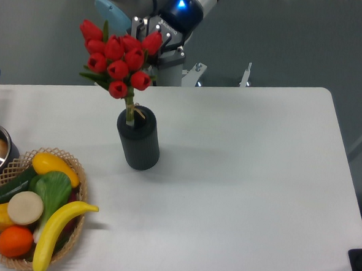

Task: Pick up the flowers from the vase
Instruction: 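Lift the gripped tulips straight up out of the black vase, then carry the red tulips away from the vase over the empty table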

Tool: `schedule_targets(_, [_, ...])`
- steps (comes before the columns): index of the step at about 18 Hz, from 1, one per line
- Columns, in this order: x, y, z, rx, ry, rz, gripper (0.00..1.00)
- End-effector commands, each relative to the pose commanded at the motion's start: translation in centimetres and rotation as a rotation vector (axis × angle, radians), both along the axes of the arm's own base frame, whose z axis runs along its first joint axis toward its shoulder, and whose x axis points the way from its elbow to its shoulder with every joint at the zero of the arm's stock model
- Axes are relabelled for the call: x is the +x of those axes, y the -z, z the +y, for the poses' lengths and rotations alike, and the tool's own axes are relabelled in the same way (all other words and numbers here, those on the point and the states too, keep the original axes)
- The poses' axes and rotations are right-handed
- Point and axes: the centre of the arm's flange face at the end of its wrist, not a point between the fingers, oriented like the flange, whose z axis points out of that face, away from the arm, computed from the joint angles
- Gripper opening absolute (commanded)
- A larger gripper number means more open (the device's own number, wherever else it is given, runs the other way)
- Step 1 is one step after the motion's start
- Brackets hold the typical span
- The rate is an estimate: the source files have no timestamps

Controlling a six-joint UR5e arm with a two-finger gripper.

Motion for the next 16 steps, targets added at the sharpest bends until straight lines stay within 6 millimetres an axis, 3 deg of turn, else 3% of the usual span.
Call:
schedule_targets(6, [-0.6, -1.5, -0.2, 0.000, -0.023, -0.005, 0.00])
schedule_targets(14, [-4.3, -3.3, -2.8, 0.004, -0.123, 0.051, 0.00])
schedule_targets(16, [-6.8, -3.6, -4.2, 0.002, -0.173, 0.059, 0.00])
